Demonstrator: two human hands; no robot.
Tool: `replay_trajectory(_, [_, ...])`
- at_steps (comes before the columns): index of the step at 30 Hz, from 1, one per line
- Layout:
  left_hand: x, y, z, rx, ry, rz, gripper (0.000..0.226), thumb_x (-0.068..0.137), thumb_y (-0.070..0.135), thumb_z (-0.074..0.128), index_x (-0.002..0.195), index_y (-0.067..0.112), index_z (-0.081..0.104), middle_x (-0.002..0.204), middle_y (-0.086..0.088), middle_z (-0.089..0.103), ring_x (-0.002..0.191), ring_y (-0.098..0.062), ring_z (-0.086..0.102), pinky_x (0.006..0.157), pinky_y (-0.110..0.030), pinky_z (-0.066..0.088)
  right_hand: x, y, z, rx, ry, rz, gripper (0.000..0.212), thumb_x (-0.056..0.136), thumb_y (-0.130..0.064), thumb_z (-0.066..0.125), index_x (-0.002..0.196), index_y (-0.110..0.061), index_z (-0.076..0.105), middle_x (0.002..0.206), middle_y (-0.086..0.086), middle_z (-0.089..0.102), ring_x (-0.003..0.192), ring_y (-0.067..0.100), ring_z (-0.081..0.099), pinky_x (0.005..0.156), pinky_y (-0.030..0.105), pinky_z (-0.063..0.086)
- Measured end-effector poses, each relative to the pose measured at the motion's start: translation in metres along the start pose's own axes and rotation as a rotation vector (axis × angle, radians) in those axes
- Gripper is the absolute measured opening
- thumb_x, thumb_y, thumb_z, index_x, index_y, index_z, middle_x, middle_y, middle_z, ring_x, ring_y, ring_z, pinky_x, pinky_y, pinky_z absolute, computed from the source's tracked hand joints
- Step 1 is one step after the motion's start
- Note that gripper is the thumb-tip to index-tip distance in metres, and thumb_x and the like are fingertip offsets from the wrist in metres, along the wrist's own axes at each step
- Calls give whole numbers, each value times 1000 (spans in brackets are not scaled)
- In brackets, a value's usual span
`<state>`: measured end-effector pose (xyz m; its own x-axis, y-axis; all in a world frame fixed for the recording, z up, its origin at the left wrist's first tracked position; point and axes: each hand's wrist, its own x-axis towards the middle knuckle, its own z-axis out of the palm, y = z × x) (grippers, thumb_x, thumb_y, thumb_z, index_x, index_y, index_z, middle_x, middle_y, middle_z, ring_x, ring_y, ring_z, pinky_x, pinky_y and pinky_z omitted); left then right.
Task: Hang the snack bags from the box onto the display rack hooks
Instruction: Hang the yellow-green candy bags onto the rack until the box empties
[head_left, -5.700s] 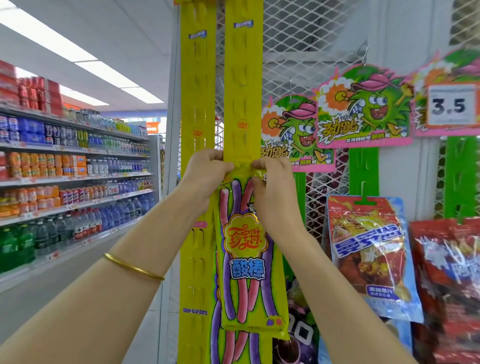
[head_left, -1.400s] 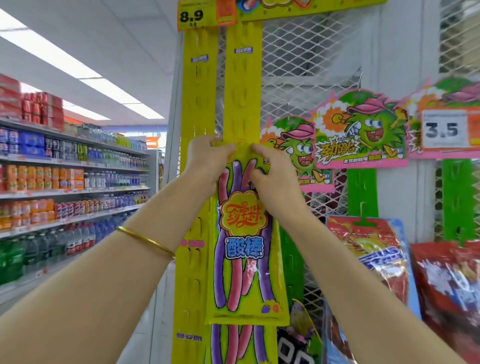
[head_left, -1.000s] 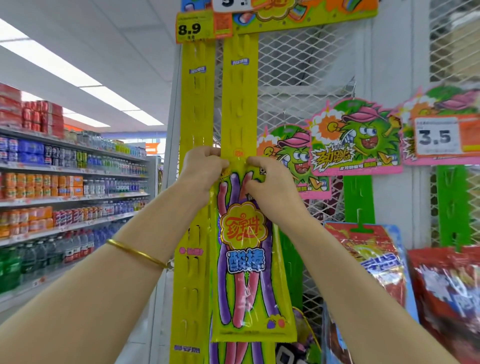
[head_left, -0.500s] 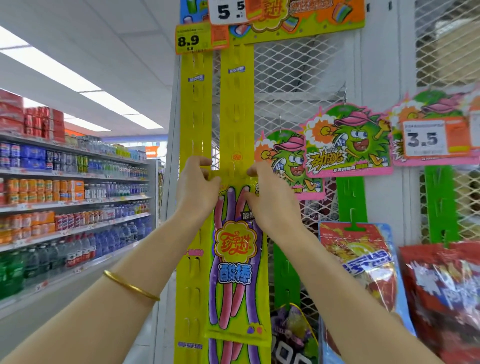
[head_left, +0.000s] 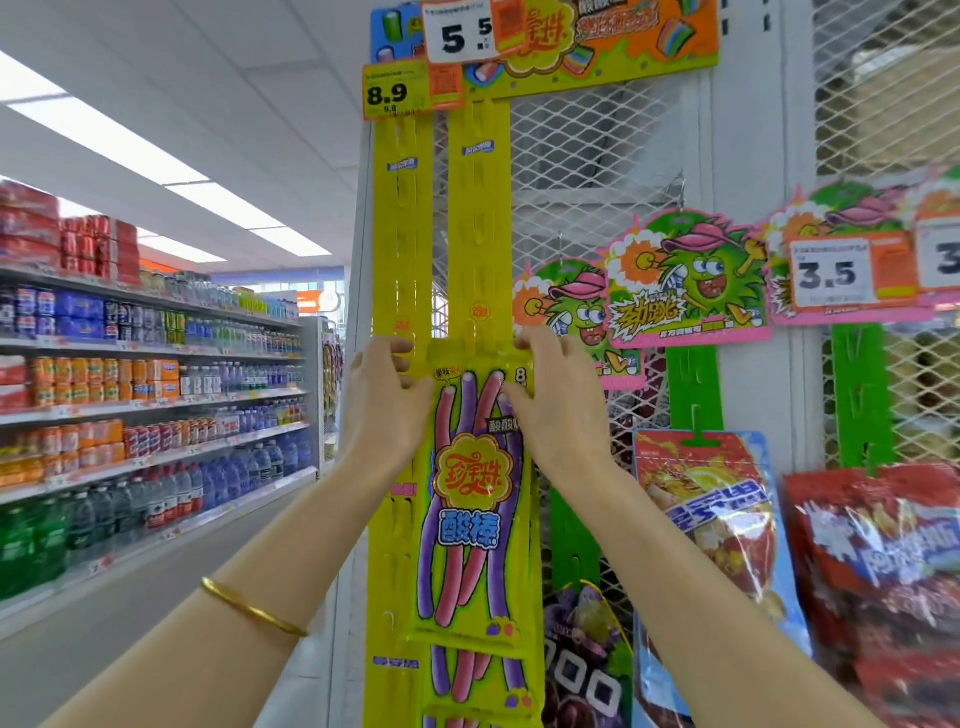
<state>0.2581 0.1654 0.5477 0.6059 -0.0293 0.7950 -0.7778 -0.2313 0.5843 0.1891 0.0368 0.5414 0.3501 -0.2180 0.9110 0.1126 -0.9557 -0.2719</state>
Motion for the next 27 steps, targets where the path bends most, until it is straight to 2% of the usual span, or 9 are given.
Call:
replay_trajectory(3, [-26, -9, -9, -14, -1, 7, 35, 89, 13, 59, 122, 17, 47, 119, -5, 49, 89, -10, 52, 73, -24, 42, -16, -4, -7, 42, 93, -4, 36, 87, -9, 61, 120, -15, 48, 113, 5, 46, 96, 23, 50, 78, 36, 46])
replay_trajectory(6, [-71, -24, -14, -51, -9, 9, 29, 88, 12, 59, 114, 22, 50, 111, 1, 51, 85, -4, 53, 69, -15, 42, -54, -8, -10, 143, 58, -6, 28, 88, -13, 61, 114, -16, 52, 110, 1, 47, 81, 18, 54, 74, 37, 48])
replay_trajectory(11, [-198, -83, -14, -150, -198, -174, 27, 85, 5, 61, 97, 27, 54, 88, 8, 58, 68, 5, 54, 58, -7, 43, -187, 2, 11, 354, -367, 37, 16, 85, -16, 63, 99, -21, 57, 87, -9, 53, 68, 6, 49, 67, 26, 44])
replay_trajectory(14, [-294, -147, -17, -56, -433, -443, 25, 86, 4, 60, 104, 20, 54, 84, 5, 59, 64, 3, 54, 55, -13, 44, -297, 27, 42, 375, -812, 251, 11, 85, -14, 62, 96, -17, 60, 77, -5, 55, 63, 9, 50, 59, 20, 42])
replay_trajectory(17, [-372, -202, -22, 46, -603, -674, 24, 86, 2, 58, 98, 22, 53, 79, 3, 57, 70, -14, 56, 57, -21, 45, -411, 67, 76, 280, -1194, 490, 11, 85, -17, 63, 96, -14, 63, 82, 0, 58, 73, 13, 56, 63, 25, 43])
replay_trajectory(20, [-407, -236, -22, 115, -664, -786, 23, 85, -1, 56, 95, 19, 52, 75, 7, 54, 70, -16, 54, 56, -17, 44, -513, 101, 105, 207, -1388, 709, 9, 85, -19, 64, 93, -17, 60, 85, 0, 58, 73, 12, 52, 51, 17, 37])
replay_trajectory(23, [-408, -246, -20, 143, -756, -759, 22, 85, -1, 56, 99, 16, 55, 77, 10, 54, 67, -13, 53, 58, -13, 44, -585, 110, 120, 189, -1440, 1100, 24, 86, -18, 64, 105, -10, 52, 91, 6, 54, 63, 11, 50, 42, 15, 43])
replay_trajectory(25, [-403, -250, -20, 127, -777, -745, 22, 86, -1, 55, 97, 17, 54, 79, 9, 54, 64, -9, 51, 54, -12, 42, -622, 106, 124, 146, -1483, 1252, 36, 87, -18, 63, 117, -7, 48, 88, 5, 51, 65, 12, 51, 58, 32, 53])
replay_trajectory(27, [-397, -254, -19, 105, -772, -766, 20, 86, 1, 56, 96, 18, 55, 80, 8, 56, 65, -11, 52, 59, -22, 44, -653, 99, 129, 90, -1548, 1310, 43, 87, -19, 63, 125, -5, 47, 92, 3, 56, 88, 19, 57, 85, 41, 50])
